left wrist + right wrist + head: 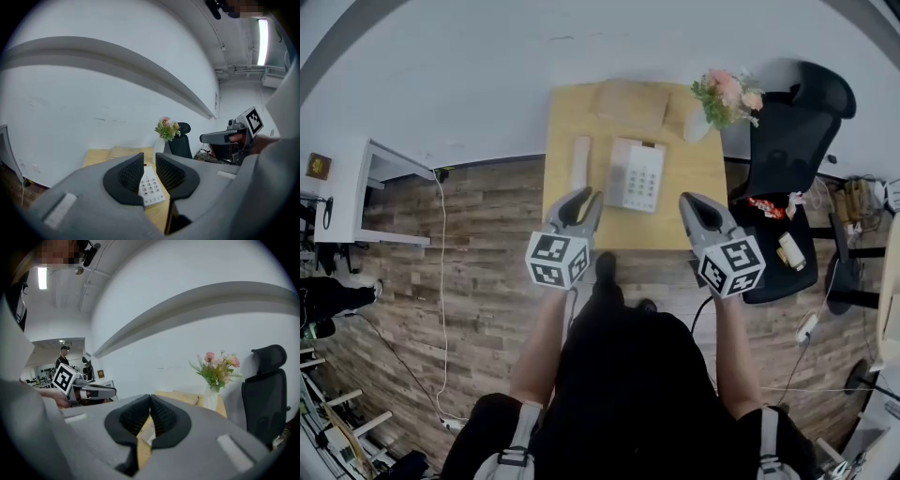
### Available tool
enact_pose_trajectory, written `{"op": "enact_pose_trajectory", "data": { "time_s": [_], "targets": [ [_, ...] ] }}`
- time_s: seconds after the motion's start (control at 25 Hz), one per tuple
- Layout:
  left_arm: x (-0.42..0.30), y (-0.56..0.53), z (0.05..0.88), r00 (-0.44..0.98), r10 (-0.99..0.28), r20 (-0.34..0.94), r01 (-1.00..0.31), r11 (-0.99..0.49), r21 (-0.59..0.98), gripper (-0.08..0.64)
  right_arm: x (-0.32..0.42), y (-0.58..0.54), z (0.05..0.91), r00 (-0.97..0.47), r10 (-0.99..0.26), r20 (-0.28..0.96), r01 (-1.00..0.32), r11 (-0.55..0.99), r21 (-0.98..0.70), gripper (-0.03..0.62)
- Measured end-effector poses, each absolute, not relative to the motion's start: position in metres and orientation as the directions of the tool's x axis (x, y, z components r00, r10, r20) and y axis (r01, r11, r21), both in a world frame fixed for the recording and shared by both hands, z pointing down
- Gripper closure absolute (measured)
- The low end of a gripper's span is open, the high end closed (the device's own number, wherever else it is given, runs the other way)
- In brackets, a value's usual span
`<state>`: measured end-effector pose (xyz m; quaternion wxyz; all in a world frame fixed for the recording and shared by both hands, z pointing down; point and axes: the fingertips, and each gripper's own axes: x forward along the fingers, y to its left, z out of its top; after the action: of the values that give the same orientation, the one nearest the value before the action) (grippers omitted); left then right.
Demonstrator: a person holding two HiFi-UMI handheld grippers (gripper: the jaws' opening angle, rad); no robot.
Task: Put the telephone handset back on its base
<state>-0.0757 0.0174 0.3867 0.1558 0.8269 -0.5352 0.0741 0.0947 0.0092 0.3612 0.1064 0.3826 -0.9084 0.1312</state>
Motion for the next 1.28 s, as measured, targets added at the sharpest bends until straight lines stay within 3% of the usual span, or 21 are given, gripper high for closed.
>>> {"op": "enact_pose_trajectory", "data": {
  "time_s": [0.56,1.28],
  "targets": [
    [-0.117,-0.049,0.404,0.461,-0.837,0.295,-0.886,-0.417,0.202,0.472,0.058,-0.042,0.365,-0.636,-0.700,0.323,-0.765,0.627,-0.148,0.589],
    [-0.147,-0.090,0.468,0.497,-0.772,0.396,-0.868,-0.450,0.211,0.468,0.007,-0.071,0.396,-0.605,-0.702,0.376,-0.789,0.592,-0.164,0.589]
  ]
}}
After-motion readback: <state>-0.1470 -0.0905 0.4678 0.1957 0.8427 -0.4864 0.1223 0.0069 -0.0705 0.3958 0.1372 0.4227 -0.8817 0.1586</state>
